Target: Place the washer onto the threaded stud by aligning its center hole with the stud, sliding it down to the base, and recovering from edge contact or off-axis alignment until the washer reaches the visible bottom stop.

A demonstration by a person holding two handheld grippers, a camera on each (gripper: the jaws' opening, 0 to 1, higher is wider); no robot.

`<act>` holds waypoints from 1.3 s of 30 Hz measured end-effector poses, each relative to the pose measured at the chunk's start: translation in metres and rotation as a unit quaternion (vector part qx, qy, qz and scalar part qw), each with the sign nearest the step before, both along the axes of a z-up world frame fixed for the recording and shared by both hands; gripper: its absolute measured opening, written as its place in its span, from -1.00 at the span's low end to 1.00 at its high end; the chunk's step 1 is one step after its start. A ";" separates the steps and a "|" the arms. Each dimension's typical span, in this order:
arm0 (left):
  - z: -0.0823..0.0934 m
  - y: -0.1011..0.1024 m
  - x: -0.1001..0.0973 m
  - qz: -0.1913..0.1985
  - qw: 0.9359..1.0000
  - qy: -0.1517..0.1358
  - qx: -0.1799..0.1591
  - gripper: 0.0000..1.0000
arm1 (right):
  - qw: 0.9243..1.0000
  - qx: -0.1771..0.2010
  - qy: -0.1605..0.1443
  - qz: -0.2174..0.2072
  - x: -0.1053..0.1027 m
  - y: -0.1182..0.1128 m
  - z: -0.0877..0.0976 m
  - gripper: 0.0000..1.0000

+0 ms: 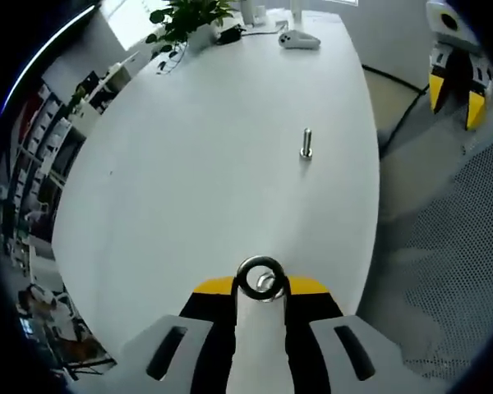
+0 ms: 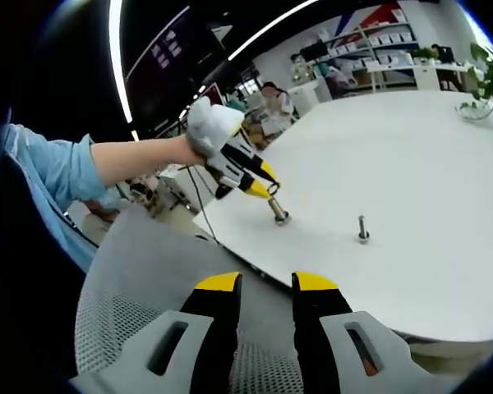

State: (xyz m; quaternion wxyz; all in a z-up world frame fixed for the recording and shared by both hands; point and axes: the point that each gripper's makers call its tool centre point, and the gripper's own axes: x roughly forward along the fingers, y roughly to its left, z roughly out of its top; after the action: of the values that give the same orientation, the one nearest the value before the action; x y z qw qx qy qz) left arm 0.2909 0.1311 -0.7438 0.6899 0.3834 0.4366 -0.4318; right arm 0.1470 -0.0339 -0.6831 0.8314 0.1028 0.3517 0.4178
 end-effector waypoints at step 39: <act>-0.062 0.011 -0.003 -0.011 0.995 0.069 0.072 -0.62 | 1.000 0.003 0.001 -0.011 0.002 -0.001 0.000 -0.46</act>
State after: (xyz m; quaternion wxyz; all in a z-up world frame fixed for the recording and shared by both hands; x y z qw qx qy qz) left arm 0.2878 0.1424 -0.8060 0.6240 0.4059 0.5089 -0.4324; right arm 0.1488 -0.0350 -0.6828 0.8354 0.1097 0.3497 0.4097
